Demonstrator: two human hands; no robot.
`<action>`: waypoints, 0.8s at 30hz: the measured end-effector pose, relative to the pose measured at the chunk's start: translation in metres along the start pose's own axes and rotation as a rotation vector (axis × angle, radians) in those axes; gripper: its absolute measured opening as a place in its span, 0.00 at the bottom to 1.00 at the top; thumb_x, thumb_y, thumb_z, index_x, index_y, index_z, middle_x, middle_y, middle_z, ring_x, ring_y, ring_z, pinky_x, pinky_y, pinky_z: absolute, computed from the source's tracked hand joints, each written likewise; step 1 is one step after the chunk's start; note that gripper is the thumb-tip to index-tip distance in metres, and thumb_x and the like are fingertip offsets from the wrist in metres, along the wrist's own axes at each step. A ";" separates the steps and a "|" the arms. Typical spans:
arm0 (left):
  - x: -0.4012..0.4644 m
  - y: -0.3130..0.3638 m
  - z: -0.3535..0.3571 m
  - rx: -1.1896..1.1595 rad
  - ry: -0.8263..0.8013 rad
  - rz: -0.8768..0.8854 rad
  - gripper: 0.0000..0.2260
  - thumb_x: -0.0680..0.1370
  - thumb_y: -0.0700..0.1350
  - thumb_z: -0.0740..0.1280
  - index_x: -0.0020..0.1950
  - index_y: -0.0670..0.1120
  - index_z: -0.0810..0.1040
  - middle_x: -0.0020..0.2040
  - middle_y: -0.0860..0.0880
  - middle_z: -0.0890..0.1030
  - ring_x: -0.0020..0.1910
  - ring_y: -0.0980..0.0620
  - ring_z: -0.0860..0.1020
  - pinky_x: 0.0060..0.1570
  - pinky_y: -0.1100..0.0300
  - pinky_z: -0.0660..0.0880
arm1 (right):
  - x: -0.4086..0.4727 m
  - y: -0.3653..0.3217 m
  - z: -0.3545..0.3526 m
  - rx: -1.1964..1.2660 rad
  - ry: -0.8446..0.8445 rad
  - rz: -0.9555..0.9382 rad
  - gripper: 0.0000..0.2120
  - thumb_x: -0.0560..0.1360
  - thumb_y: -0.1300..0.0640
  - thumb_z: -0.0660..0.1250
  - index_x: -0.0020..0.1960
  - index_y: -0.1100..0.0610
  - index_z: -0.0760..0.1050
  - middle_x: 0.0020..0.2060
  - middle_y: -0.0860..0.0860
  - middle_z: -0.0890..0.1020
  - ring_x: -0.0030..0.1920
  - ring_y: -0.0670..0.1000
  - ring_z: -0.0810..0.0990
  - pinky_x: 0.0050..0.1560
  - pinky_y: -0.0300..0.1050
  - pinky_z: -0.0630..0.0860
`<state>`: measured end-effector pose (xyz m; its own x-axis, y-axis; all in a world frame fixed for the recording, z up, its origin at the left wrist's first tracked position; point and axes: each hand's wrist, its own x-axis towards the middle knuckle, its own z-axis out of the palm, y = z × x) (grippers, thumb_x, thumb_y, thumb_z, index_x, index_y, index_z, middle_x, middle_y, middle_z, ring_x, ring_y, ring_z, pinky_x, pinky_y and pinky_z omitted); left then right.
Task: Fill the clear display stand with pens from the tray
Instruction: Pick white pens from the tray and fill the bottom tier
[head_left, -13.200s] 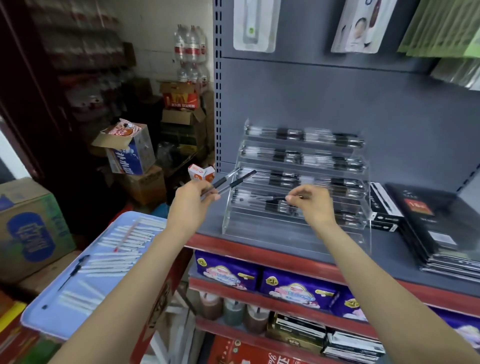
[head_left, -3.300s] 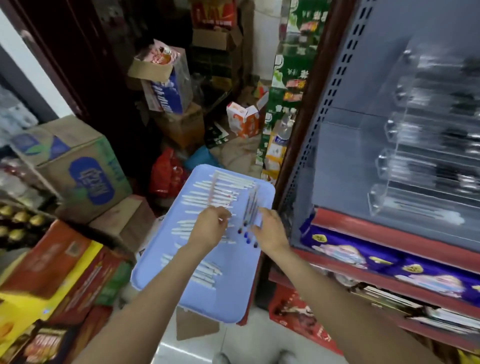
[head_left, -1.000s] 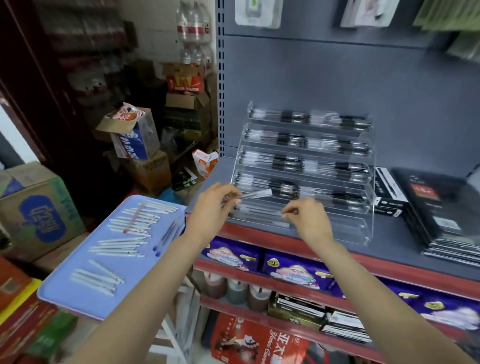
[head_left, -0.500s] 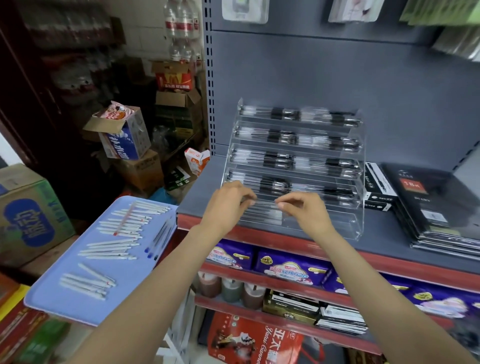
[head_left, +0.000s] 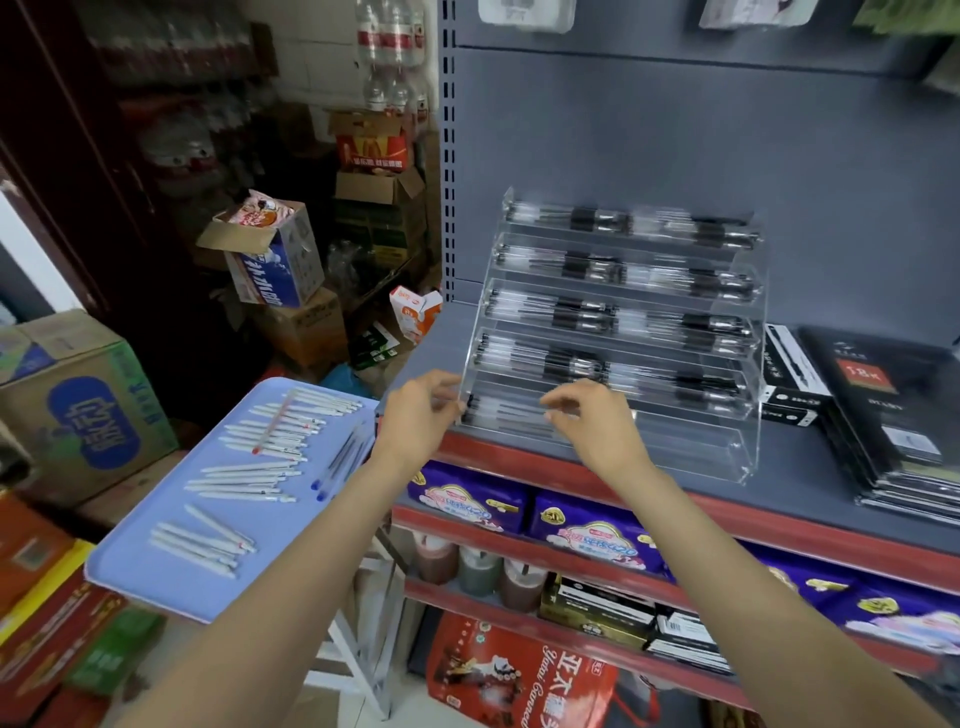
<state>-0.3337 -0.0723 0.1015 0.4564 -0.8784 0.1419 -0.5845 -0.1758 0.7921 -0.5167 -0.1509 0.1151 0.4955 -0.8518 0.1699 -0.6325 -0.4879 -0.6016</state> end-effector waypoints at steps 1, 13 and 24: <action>-0.001 -0.002 -0.004 -0.026 0.012 0.012 0.13 0.76 0.39 0.67 0.61 0.45 0.76 0.51 0.47 0.81 0.50 0.51 0.78 0.48 0.66 0.71 | -0.001 -0.008 0.006 0.022 0.015 -0.027 0.10 0.75 0.63 0.67 0.55 0.57 0.80 0.51 0.52 0.82 0.47 0.44 0.76 0.51 0.29 0.68; -0.010 -0.142 -0.098 0.019 0.178 -0.145 0.08 0.78 0.39 0.64 0.55 0.41 0.79 0.48 0.43 0.82 0.44 0.51 0.76 0.45 0.64 0.68 | -0.003 -0.146 0.168 0.254 -0.212 -0.116 0.16 0.76 0.64 0.60 0.62 0.57 0.75 0.56 0.55 0.78 0.52 0.50 0.78 0.53 0.36 0.70; 0.037 -0.263 -0.084 0.269 -0.271 -0.157 0.13 0.78 0.36 0.60 0.62 0.38 0.76 0.59 0.40 0.77 0.54 0.45 0.76 0.49 0.64 0.65 | 0.049 -0.118 0.295 0.031 -0.340 0.298 0.22 0.79 0.62 0.59 0.72 0.60 0.61 0.69 0.57 0.66 0.70 0.57 0.64 0.65 0.46 0.64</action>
<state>-0.1065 -0.0214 -0.0516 0.3814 -0.9107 -0.1584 -0.6927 -0.3950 0.6034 -0.2415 -0.0789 -0.0359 0.4652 -0.8405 -0.2777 -0.7618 -0.2204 -0.6092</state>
